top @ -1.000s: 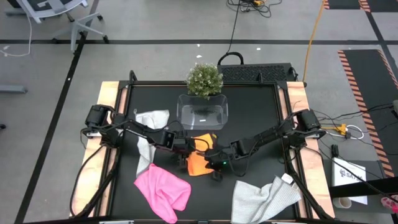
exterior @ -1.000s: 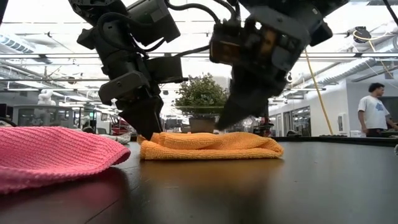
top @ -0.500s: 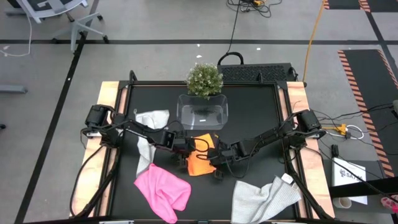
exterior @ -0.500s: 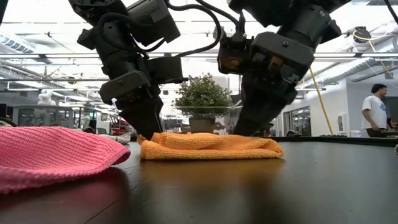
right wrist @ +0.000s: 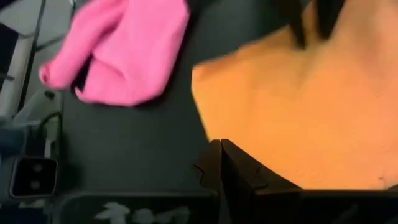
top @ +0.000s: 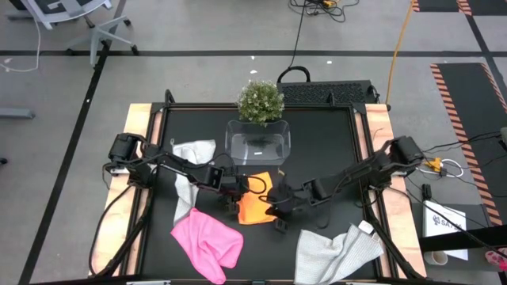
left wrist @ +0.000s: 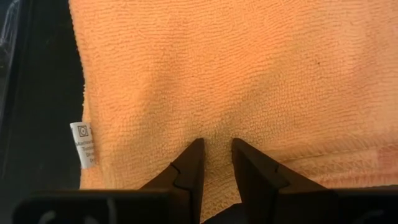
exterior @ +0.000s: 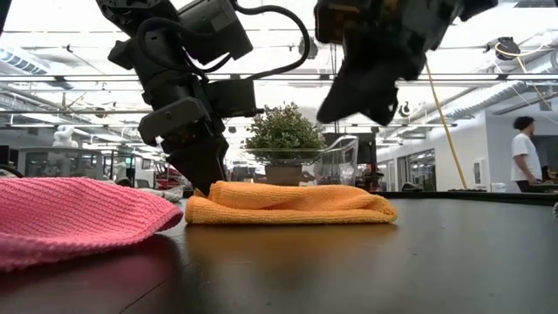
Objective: Fold microfiber towels
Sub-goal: Fold the orange microfiber towel on the table
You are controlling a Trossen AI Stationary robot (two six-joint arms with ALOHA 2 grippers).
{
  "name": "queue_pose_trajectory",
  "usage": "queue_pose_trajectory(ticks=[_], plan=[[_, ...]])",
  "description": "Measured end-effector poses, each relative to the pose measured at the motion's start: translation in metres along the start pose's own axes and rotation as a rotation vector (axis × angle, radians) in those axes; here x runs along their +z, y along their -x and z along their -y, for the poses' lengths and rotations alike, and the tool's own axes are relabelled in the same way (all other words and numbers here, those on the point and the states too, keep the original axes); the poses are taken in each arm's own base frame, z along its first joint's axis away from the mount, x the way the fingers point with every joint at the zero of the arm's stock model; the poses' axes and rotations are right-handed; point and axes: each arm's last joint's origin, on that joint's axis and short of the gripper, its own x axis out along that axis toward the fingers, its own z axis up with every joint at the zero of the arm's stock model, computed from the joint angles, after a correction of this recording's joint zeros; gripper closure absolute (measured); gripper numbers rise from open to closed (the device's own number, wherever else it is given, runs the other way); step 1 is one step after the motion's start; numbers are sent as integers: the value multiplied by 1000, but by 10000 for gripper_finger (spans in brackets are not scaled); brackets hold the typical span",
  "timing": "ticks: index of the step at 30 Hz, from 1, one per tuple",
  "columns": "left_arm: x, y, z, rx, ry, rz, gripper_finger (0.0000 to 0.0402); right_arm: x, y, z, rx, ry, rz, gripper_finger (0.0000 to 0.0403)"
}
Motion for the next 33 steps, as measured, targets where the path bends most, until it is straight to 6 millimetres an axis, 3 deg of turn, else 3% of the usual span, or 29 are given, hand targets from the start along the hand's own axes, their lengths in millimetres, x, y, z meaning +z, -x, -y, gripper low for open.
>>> queue_pose_trajectory(ticks=[3, 8, 21, 29, 33], plan=[[0, 0, 0, -11, 20, -2, 314, 3, 7, 0, -17, 10, 21, 403], [0, 0, 0, -12, 139, 4, 314, -2, 3, 2, -39, 31, -21, 403], [1, 0, 5, -27, 435, 8, 314, -29, -37, 16, -125, 114, -172, 403], [-3, 3, 33, -211, 431, -46, 314, -35, -33, 30, -168, 295, -314, 403], [3, 6, 51, -347, 410, 9, 314, -34, -28, 38, -190, 360, -372, 403]])
